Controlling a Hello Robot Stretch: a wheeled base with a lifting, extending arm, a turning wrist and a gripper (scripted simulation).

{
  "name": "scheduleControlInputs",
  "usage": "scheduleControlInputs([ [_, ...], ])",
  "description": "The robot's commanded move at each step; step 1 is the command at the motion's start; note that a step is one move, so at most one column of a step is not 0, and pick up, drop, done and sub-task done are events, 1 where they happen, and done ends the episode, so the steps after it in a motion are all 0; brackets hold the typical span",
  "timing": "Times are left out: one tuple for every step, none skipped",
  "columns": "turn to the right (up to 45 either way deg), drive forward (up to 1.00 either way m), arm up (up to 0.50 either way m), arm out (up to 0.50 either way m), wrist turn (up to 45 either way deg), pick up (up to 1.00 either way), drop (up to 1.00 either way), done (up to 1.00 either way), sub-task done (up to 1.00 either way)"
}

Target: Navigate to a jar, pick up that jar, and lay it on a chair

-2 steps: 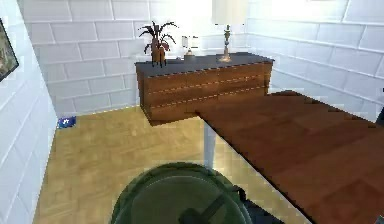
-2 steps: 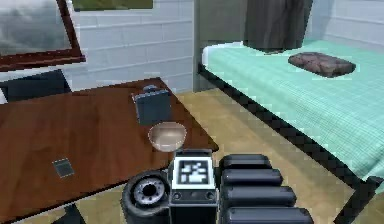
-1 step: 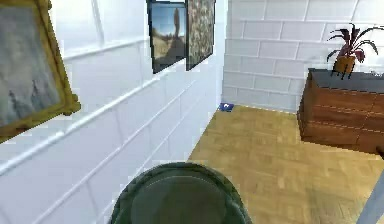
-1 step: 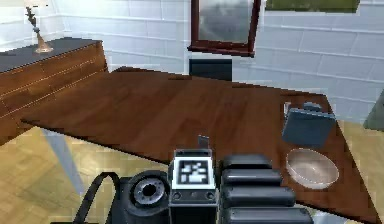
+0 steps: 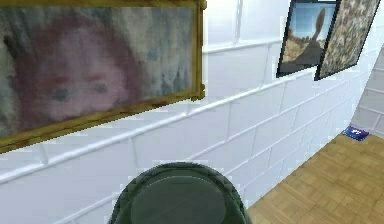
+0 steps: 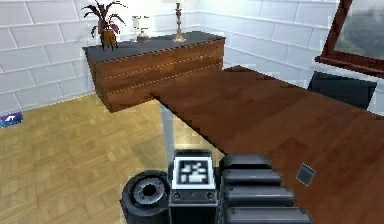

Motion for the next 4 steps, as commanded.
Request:
scheduleControlInputs([
  [0.0,0.0,0.0,0.38,0.0,0.0,0.0,0.0,0.0],
  [0.0,0.0,0.0,0.0,45.0,0.0,0.0,0.0,0.0],
  [0.0,0.0,0.0,0.0,45.0,0.0,0.0,0.0,0.0],
  [0.0,0.0,0.0,0.0,45.0,0.0,0.0,0.0,0.0],
])
